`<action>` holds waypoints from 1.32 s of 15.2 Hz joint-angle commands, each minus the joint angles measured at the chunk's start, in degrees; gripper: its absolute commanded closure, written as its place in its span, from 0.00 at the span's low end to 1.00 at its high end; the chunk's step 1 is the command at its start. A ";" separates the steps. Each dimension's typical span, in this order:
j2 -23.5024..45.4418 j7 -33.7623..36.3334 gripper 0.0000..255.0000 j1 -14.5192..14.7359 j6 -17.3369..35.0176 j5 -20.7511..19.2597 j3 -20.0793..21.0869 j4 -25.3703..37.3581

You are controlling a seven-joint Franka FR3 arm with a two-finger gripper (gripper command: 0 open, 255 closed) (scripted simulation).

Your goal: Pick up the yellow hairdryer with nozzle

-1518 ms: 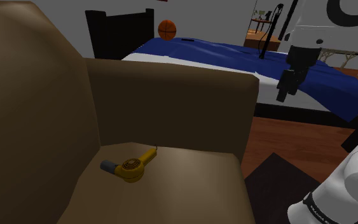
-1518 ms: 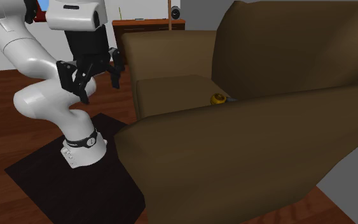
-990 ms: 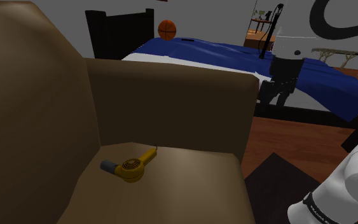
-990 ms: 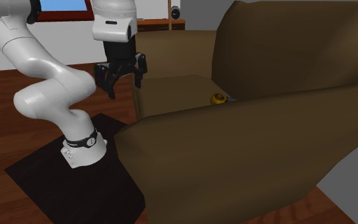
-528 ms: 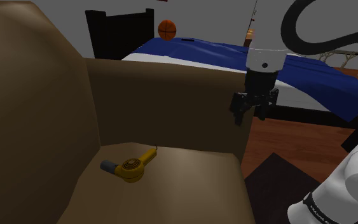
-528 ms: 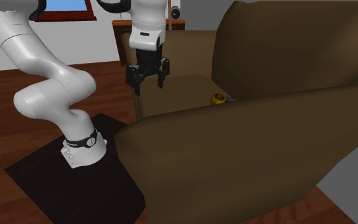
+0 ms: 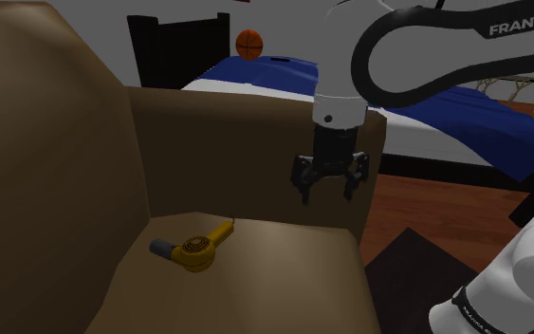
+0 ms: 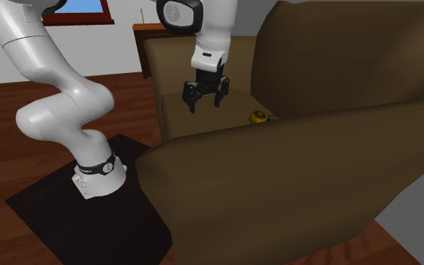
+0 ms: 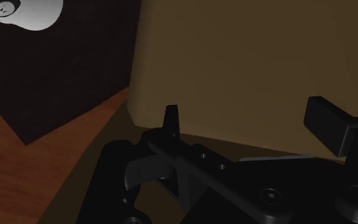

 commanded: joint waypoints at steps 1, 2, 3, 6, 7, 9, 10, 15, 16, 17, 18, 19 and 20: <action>4.54 5.23 0.00 -0.67 1.97 -0.15 2.75 2.74; 6.87 7.73 0.00 -1.01 2.97 -0.53 4.02 4.09; 9.30 10.28 0.00 -1.32 3.95 -1.08 5.23 5.51; 17.11 18.30 0.00 -1.89 6.71 -3.81 8.41 10.17; 19.87 21.07 0.00 -1.88 7.53 -5.07 9.24 11.87; 25.57 26.68 0.00 -1.39 8.92 -7.99 10.38 15.49; 28.46 29.45 0.00 -0.89 9.47 -9.58 10.68 17.43; 42.38 41.88 0.00 3.90 10.54 -17.08 9.37 28.46; 45.01 43.98 0.00 5.11 10.44 -18.31 8.77 30.96; 47.58 45.94 0.00 6.37 10.25 -19.43 8.08 33.56; 50.12 47.77 0.00 7.65 9.97 -20.43 7.35 36.27; 50.88 48.28 0.00 8.12 9.86 -20.67 7.03 37.13; 51.17 48.26 0.00 8.21 10.50 -20.80 6.88 36.76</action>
